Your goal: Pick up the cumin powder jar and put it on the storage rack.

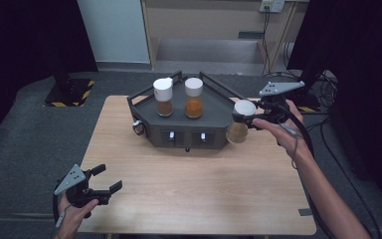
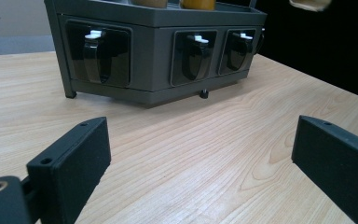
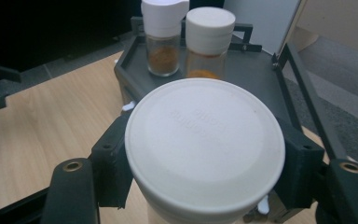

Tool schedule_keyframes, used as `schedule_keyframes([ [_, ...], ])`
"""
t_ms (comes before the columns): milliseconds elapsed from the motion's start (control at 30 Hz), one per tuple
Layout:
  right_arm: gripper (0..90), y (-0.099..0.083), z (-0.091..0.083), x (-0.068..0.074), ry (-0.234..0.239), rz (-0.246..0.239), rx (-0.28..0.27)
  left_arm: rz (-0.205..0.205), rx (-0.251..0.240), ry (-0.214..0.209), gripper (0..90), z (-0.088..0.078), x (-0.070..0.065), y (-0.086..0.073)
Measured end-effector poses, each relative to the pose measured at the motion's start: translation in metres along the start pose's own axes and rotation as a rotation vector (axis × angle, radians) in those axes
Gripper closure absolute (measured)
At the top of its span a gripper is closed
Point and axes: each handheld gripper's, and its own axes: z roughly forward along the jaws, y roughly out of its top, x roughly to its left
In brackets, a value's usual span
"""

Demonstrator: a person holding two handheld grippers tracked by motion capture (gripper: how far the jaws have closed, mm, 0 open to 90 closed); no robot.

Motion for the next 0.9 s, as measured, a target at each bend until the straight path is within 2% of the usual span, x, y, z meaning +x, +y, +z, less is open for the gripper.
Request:
schedule_keyframes([
  [267,34.0,0.029,0.021,-0.013,-0.01,0.001,0.013,-0.001,0.005,-0.001,3.2,0.001,0.0,0.0],
  [433,34.0,0.045,0.035,-0.017,-0.034,-0.014,0.03,0.001,0.006,0.0,3.2,0.0,0.0,0.0],
  [700,34.0,0.054,0.056,-0.028,-0.057,0.015,0.018,-0.005,0.007,0.003,3.2,0.0,0.0,0.0],
  [900,34.0,0.058,0.069,-0.035,-0.075,0.028,0.03,-0.004,0.007,0.004,3.2,0.0,0.0,0.0],
])
